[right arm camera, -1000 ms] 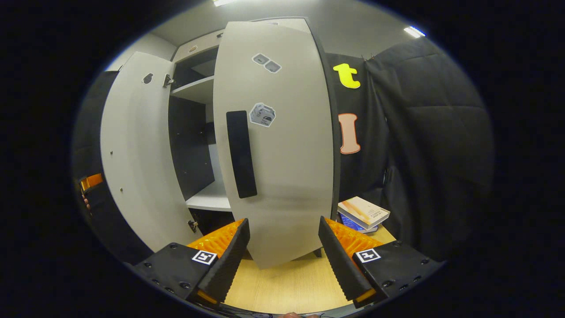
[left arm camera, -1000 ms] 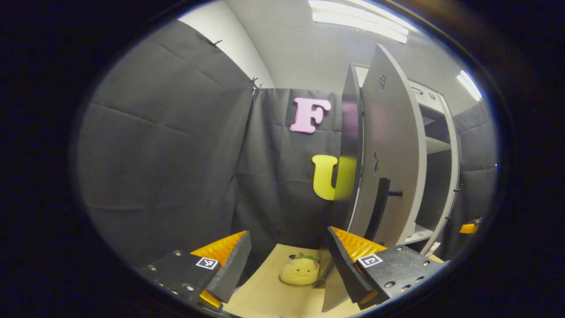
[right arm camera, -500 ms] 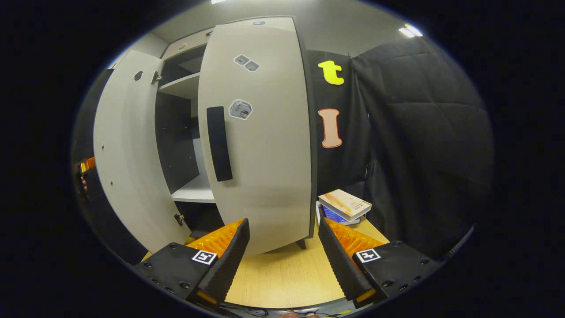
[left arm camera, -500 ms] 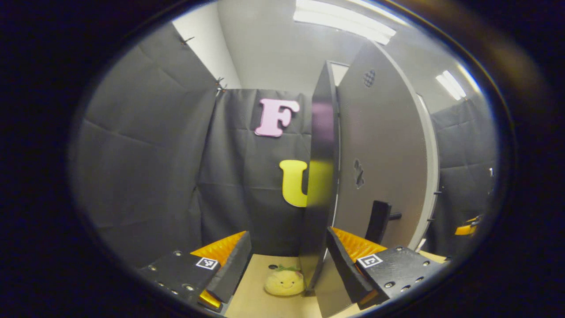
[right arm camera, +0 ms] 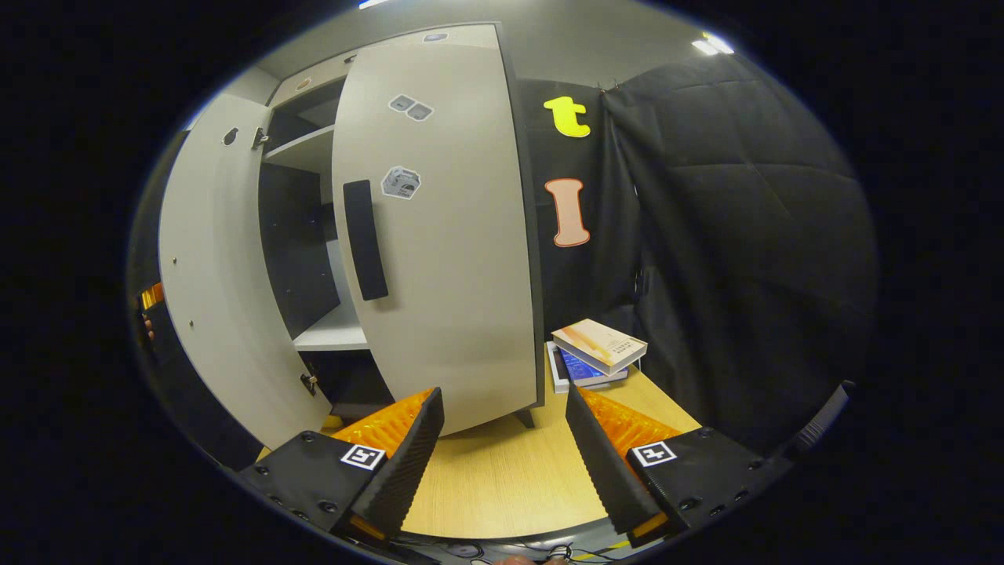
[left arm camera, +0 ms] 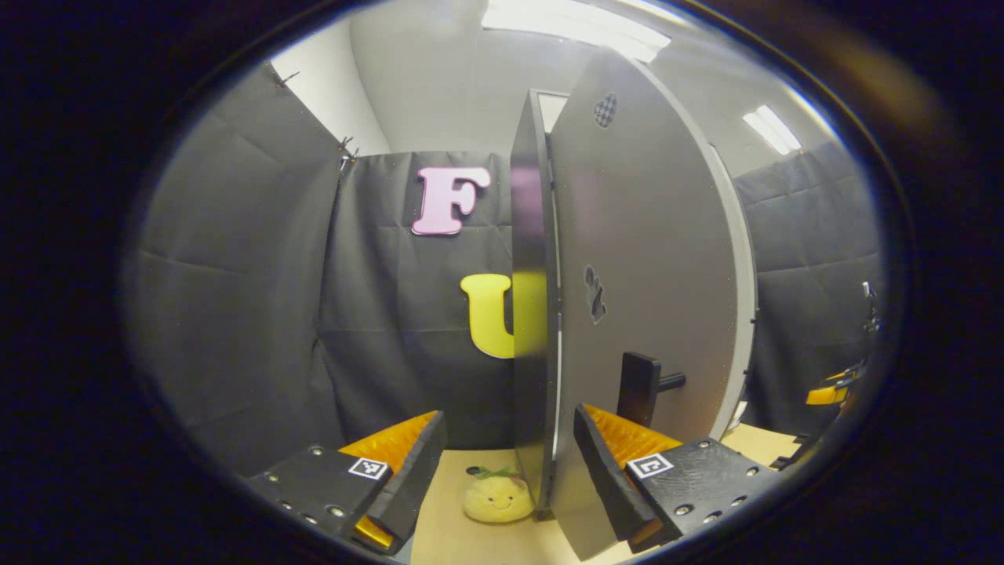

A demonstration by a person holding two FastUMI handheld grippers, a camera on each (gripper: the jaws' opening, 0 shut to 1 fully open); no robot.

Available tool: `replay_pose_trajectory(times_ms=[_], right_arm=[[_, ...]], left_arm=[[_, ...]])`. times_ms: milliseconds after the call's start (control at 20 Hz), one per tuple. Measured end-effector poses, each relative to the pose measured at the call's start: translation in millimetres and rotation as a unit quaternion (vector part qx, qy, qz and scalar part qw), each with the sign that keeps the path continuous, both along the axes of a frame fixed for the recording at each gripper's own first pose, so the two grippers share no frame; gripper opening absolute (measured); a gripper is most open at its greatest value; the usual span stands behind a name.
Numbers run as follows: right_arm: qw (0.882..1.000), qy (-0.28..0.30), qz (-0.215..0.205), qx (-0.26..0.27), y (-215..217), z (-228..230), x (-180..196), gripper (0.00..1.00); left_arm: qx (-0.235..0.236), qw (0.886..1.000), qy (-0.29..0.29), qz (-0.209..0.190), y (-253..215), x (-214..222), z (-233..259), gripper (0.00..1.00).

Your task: Grab one shoe with the right hand and put it into the shoe cabinet, grab the other shoe with the left hand and put it into the shoe cabinet; then close the right door with the right hand and the left door with the left hand.

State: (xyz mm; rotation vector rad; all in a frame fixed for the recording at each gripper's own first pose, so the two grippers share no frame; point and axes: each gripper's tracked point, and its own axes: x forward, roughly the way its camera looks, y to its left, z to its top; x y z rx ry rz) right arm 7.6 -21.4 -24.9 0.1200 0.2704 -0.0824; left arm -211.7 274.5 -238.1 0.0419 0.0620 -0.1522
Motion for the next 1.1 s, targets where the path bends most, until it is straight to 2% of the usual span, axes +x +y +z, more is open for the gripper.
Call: replay_pose_trajectory(times_ms=[50,100,250,400,450,500,600,750,950,1000,1050,1100], right_arm=[[1.0,-0.001,-0.002,0.0,-1.2,-0.7,0.2,0.98],[1.0,-0.001,-0.003,0.001,-2.0,-0.9,0.6,0.98],[1.0,-0.006,-0.007,0.001,-6.3,0.8,2.7,0.98],[1.0,-0.01,-0.014,0.001,-10.7,0.7,4.5,0.98],[1.0,-0.008,-0.016,0.002,-12.3,-1.6,5.0,0.98],[1.0,-0.006,-0.017,0.002,-13.3,-2.9,6.1,0.98],[1.0,-0.006,-0.02,0.004,-15.0,-3.2,9.1,0.98],[1.0,-0.004,-0.024,0.007,-20.0,-7.4,14.8,0.98],[1.0,-0.003,-0.022,0.012,-28.6,-9.5,26.9,0.98],[1.0,-0.003,-0.021,0.013,-32.2,-8.7,30.2,0.98],[1.0,-0.003,-0.022,0.015,-37.3,-6.8,36.7,0.98],[1.0,-0.004,-0.02,0.018,-41.2,-3.6,41.3,0.98]], left_arm=[[-0.002,1.0,0.003,-0.011,-5.4,0.3,1.4,0.94],[-0.005,1.0,0.005,-0.021,-15.1,3.0,3.2,1.0],[-0.002,0.999,0.005,-0.037,-51.6,13.5,3.1,0.93],[-0.021,0.999,0.023,-0.01,-65.8,12.5,-6.5,0.88],[-0.027,0.999,0.027,-0.001,-69.9,14.4,-7.5,1.0],[-0.032,0.999,0.028,0.005,-73.0,18.0,-8.2,0.94],[-0.046,0.998,0.035,0.016,-79.1,25.6,-12.4,0.94],[-0.072,0.996,0.045,0.013,-93.0,34.1,-18.9,0.98],[-0.084,0.995,0.054,-0.003,-141.1,49.1,-22.9,1.0],[-0.084,0.995,0.049,-0.008,-154.7,52.5,-21.1,0.88],[-0.084,0.995,0.044,-0.01,-168.0,57.0,-18.3,1.0],[-0.079,0.996,0.043,-0.008,-177.8,62.7,-17.3,1.0]])
